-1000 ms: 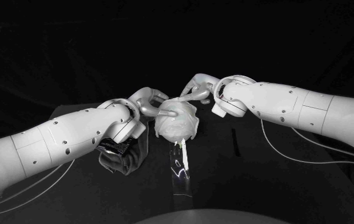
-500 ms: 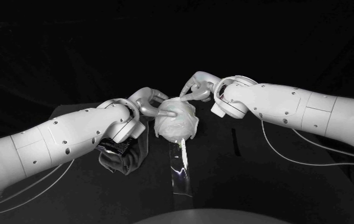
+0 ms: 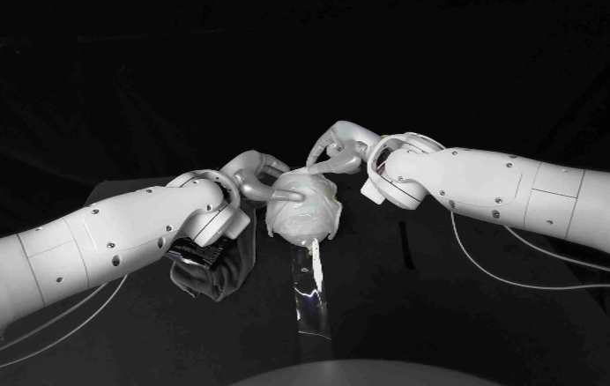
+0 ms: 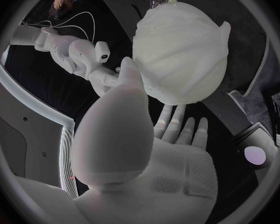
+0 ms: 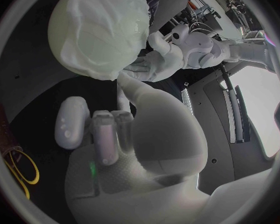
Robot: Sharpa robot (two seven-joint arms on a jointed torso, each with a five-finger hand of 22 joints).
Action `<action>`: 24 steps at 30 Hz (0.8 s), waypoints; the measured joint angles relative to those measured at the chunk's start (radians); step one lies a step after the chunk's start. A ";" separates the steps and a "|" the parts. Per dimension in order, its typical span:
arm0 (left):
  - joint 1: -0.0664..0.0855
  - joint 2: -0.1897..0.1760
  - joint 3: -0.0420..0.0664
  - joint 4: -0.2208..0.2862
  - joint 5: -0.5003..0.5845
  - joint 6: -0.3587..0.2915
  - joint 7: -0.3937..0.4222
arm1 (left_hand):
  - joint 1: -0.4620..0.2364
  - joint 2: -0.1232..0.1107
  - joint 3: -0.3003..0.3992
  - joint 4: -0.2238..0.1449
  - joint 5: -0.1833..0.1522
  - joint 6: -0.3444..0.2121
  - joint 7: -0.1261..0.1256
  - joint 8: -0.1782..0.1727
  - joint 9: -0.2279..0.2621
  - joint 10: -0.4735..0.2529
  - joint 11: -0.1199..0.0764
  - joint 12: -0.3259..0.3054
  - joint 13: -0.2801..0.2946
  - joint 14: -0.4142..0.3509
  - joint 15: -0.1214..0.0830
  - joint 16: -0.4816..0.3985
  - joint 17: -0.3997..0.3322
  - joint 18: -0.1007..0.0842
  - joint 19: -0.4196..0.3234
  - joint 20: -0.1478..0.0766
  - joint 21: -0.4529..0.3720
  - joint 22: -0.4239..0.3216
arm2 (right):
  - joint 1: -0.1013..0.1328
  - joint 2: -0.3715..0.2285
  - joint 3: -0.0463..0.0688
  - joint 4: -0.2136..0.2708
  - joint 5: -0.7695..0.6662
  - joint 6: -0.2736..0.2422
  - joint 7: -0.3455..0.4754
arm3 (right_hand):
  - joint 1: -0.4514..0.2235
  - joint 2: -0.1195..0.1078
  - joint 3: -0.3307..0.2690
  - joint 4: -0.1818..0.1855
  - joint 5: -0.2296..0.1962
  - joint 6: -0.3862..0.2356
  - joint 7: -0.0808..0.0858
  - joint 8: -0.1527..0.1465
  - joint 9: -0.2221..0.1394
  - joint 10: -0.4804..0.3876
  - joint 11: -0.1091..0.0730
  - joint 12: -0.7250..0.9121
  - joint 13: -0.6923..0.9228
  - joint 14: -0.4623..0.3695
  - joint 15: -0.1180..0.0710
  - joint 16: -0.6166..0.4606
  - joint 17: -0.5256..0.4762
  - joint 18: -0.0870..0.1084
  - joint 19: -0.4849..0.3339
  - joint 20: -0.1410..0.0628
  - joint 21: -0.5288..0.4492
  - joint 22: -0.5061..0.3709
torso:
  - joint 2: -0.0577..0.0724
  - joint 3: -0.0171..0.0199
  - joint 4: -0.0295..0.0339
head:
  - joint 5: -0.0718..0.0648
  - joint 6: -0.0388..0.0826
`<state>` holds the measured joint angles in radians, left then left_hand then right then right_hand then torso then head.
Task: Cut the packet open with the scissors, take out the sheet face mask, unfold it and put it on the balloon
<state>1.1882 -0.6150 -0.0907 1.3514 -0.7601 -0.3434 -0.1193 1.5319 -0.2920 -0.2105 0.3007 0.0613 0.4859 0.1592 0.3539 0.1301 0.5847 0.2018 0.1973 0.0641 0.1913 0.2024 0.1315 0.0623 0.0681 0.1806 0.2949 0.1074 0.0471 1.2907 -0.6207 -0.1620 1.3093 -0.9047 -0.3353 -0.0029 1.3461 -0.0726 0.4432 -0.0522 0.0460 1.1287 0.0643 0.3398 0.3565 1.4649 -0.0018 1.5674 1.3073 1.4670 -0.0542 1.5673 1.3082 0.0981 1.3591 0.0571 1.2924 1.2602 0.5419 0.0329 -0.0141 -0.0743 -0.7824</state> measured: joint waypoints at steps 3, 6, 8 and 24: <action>0.000 0.000 0.000 0.000 0.000 0.000 0.000 | 0.000 0.000 0.000 0.000 0.000 0.000 0.000 0.000 0.000 0.000 0.000 0.000 0.000 0.000 0.000 0.000 0.000 0.000 0.000 0.000 0.000 0.000 | -0.001 -0.005 0.000 0.009 -0.009 -0.004 0.000 | 0.000 0.000 0.004 0.004 0.000 0.000 0.000 0.001 0.006 0.000 0.000 0.000 0.000 0.000 0.000 0.000 0.000 0.000 0.000 0.000 0.000 0.004 | 0.000 0.0000 0.0001 | 0.001 0.000; 0.000 0.000 0.000 0.000 0.001 0.000 0.000 | 0.000 0.000 0.003 0.003 0.000 0.000 0.000 0.004 0.000 0.004 -0.004 0.000 0.001 0.000 0.000 0.000 0.000 0.000 0.000 0.000 0.000 0.000 | -0.002 -0.008 -0.001 0.012 -0.021 -0.016 -0.003 | -0.014 -0.005 0.021 -0.002 0.000 -0.007 -0.001 0.013 0.012 0.000 0.000 0.000 0.000 0.000 0.000 0.000 0.000 0.000 0.000 0.000 0.000 0.004 | 0.000 -0.0001 0.0001 | 0.001 0.000; 0.000 -0.001 0.000 0.000 0.001 0.000 0.000 | 0.000 0.000 0.003 0.003 0.000 0.000 0.000 0.005 0.000 0.004 -0.004 0.000 0.001 0.000 0.000 0.000 0.000 0.000 0.000 0.000 0.000 0.000 | -0.003 -0.009 -0.001 0.012 -0.027 -0.029 -0.003 | -0.029 -0.005 0.024 -0.001 0.000 -0.024 0.001 0.016 0.020 0.000 0.000 0.000 0.001 0.000 0.000 0.000 0.000 0.000 -0.004 -0.004 0.000 0.003 | 0.000 -0.0001 0.0001 | 0.001 0.000; 0.000 -0.002 0.000 0.002 0.003 0.000 0.000 | 0.004 -0.004 0.003 0.003 0.000 0.000 0.000 0.005 0.000 0.007 0.000 0.000 0.001 0.000 0.000 0.000 -0.001 0.000 0.000 0.000 0.000 0.000 | -0.018 0.023 -0.002 -0.034 -0.029 -0.032 -0.030 | -0.174 -0.065 -0.085 0.114 0.004 -0.206 0.088 -0.109 -0.016 0.002 0.066 -0.002 0.001 -0.001 0.051 -0.001 -0.001 -0.007 -0.007 0.033 -0.005 0.003 | 0.001 0.0003 0.0000 | 0.003 0.001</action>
<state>1.1879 -0.6166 -0.0906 1.3533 -0.7573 -0.3432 -0.1190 1.5361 -0.2963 -0.2078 0.3034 0.0614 0.4859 0.1592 0.3589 0.1299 0.5919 0.2019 0.1973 0.0649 0.1913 0.2024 0.1315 0.0616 0.0681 0.1806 0.2949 0.1074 0.0473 1.2728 -0.5974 -0.1644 1.2756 -0.9341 -0.3677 -0.0325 1.1721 -0.1380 0.3586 0.0620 0.0497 0.9231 0.1520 0.2308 0.3406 1.4664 0.0646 1.5655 1.3081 1.4662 -0.0033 1.5663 1.3073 0.0912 1.3518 0.0901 1.2873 1.2635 0.5426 0.0332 -0.0141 -0.0713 -0.7810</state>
